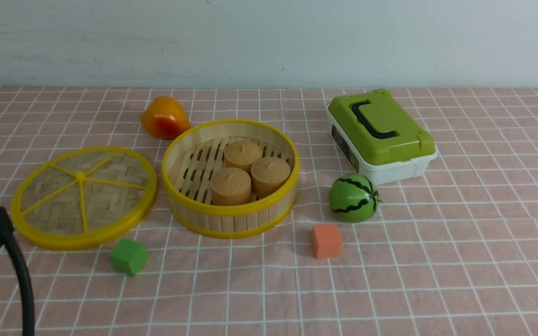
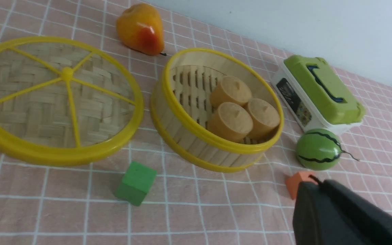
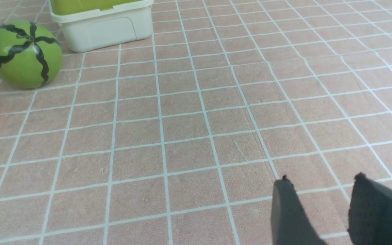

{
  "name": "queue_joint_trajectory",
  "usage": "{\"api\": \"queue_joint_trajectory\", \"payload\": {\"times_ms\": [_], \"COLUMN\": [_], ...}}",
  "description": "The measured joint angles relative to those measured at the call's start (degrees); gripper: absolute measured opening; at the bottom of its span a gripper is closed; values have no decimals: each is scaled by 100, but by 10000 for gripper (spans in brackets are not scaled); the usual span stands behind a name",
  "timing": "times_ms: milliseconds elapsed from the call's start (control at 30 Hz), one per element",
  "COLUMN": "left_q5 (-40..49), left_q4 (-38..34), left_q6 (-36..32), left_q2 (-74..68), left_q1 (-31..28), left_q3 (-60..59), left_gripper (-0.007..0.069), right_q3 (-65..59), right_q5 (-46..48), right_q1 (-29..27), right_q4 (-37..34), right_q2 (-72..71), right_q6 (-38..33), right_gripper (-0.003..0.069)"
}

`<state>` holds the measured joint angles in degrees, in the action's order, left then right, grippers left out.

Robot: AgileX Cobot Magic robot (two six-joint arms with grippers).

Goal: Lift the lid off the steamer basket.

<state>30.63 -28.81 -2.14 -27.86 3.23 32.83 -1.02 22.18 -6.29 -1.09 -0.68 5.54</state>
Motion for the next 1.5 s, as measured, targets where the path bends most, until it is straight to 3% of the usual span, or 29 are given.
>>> {"api": "queue_joint_trajectory", "payload": {"times_ms": [200, 300, 333, 467, 567, 833, 1100, 1500], "left_q5": [-93, -922, -1694, -3031, -3342, -2290, -954, -795], "left_q4": [-38, 176, 224, 595, 914, 1857, 2313, 2383], "left_q6": [-17, -35, -59, -160, -178, -188, 860, 577], "left_q2": [940, 1740, 2181, 2807, 2845, 2845, 2845, 2845], "left_q1": [375, 400, 400, 400, 400, -83, -200, -200], "left_q3": [-877, -1665, -2078, -3001, -3380, -3452, -3452, -3458], "left_gripper": [-13, -13, -13, -13, -12, -9, -13, -13], "right_q3": [0, 0, 0, 0, 0, 0, 0, 0], "right_q5": [0, 0, 0, 0, 0, 0, 0, 0], "right_q1": [0, 0, 0, 0, 0, 0, 0, 0], "right_q4": [0, 0, 0, 0, 0, 0, 0, 0], "right_q2": [0, 0, 0, 0, 0, 0, 0, 0], "right_q6": [0, 0, 0, 0, 0, 0, 0, 0], "right_gripper": [241, 241, 241, 241, 241, 241, 241, 241]}}
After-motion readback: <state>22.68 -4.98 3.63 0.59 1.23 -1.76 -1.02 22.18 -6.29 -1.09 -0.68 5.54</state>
